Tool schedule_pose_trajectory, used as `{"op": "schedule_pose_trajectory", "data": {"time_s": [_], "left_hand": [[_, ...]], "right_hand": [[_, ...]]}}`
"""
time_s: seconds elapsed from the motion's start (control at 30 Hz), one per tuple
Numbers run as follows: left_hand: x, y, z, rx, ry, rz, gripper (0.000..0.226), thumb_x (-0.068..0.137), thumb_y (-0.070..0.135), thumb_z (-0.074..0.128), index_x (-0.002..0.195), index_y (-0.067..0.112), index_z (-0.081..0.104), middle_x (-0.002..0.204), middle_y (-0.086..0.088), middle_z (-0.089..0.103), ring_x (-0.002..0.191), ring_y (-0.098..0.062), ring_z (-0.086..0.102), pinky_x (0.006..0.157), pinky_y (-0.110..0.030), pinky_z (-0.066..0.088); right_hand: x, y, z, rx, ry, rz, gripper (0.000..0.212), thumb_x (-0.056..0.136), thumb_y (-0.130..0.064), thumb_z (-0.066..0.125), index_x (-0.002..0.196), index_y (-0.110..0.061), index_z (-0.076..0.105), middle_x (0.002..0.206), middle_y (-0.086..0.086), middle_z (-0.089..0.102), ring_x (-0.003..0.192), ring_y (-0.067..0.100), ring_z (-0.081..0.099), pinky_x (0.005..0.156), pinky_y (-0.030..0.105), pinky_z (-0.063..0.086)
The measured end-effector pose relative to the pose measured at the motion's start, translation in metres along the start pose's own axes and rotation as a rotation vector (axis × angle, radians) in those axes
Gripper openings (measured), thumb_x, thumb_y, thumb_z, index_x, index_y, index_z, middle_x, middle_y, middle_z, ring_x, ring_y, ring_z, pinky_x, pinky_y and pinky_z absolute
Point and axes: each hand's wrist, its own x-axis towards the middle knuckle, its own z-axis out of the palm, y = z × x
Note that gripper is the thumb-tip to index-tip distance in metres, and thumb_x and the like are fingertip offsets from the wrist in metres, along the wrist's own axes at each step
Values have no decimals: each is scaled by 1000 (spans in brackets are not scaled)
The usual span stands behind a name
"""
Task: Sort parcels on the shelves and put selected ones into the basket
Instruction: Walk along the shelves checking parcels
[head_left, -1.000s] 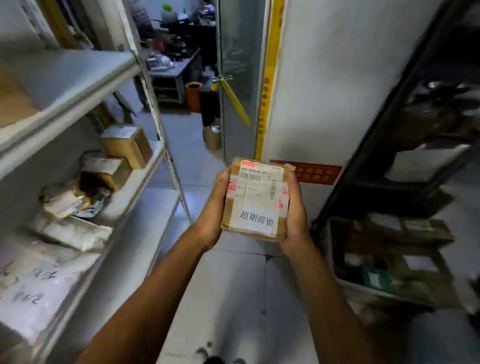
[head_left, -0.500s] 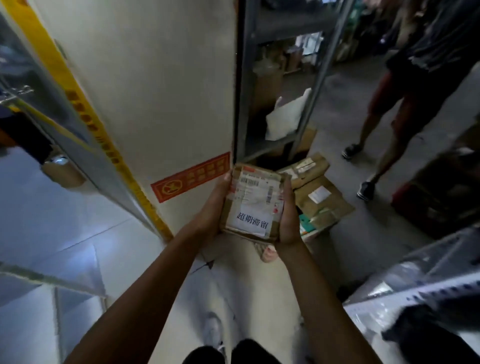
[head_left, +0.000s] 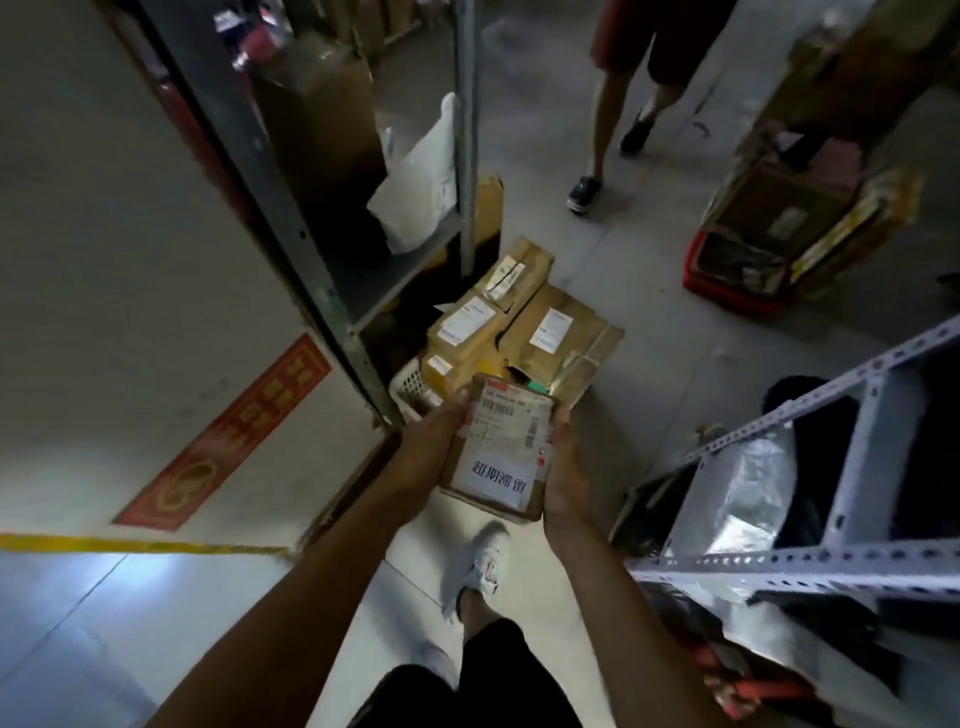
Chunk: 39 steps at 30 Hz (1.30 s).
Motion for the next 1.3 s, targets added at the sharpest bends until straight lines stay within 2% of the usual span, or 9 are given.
{"op": "schedule_pose_trajectory", "data": {"time_s": [0.23, 0.37, 0.5, 0.6, 0.77, 0.97, 1.03, 1.13, 1.3], "left_hand": [[112, -13, -4, -53, -44, -131, 38, 94, 43, 54, 127, 28, 63, 117, -12, 73, 101, -29, 73, 74, -40, 59], [177, -39, -10, 31, -58, -203, 57, 83, 39, 70, 130, 9, 57, 118, -22, 69, 100, -39, 70, 78, -42, 54], [242, -81, -27, 110, -62, -239, 61, 80, 24, 71, 126, -10, 51, 114, -27, 68, 93, -31, 73, 70, -30, 56], [284, -115, -38, 138, -167, -388, 79, 80, 45, 79, 129, -8, 48, 118, -23, 69, 108, -43, 67, 81, -42, 55], [346, -164, -54, 161, -213, -456, 40, 84, 32, 61, 121, 19, 50, 102, 1, 76, 97, -21, 72, 73, -26, 58], [438, -239, -74, 365, -237, -481, 74, 79, 73, 60, 133, 23, 51, 120, -8, 67, 113, -30, 64, 99, -60, 49], [457, -254, -75, 384, -246, -517, 55, 97, 56, 51, 135, 16, 49, 117, -8, 67, 116, -33, 62, 100, -51, 51], [479, -273, -73, 452, -280, -541, 26, 109, 32, 32, 127, 21, 47, 104, 13, 55, 110, -10, 57, 79, -6, 44], [492, -318, -82, 566, -373, -523, 36, 110, 33, 27, 139, 25, 46, 122, 18, 52, 116, -2, 52, 76, 2, 41]], "right_hand": [[100, 21, -9, -101, 106, 196, 70, 83, -81, 43, 106, -23, 75, 108, 6, 78, 102, 24, 74, 92, 44, 58], [150, 59, -19, -201, 142, 353, 90, 70, -94, 35, 111, -23, 73, 106, 5, 77, 96, 24, 74, 79, 36, 59], [194, 95, -26, -224, 166, 443, 49, 102, -62, 25, 108, -31, 63, 102, -2, 73, 86, 13, 73, 65, 22, 56], [227, 127, -30, -182, 215, 502, 50, 106, -51, 25, 115, -20, 63, 95, 6, 75, 69, 12, 74, 56, 21, 55], [289, 187, -30, -174, 314, 595, 55, 104, -56, 28, 122, -16, 60, 101, 13, 74, 78, 25, 75, 59, 28, 58], [371, 258, -28, -115, 479, 621, 49, 99, -62, 42, 131, -26, 51, 115, 6, 69, 88, 19, 71, 59, 24, 60], [390, 274, -32, -125, 509, 623, 36, 103, -52, 42, 130, -27, 46, 108, -2, 65, 82, 8, 64, 49, 14, 51], [412, 295, -34, -117, 564, 645, 41, 105, -46, 43, 140, -26, 41, 117, 4, 61, 81, 6, 59, 53, 17, 48], [430, 351, -31, -248, 651, 622, 50, 101, -48, 42, 145, -24, 34, 132, 7, 56, 117, 29, 61, 91, 45, 57]]}}
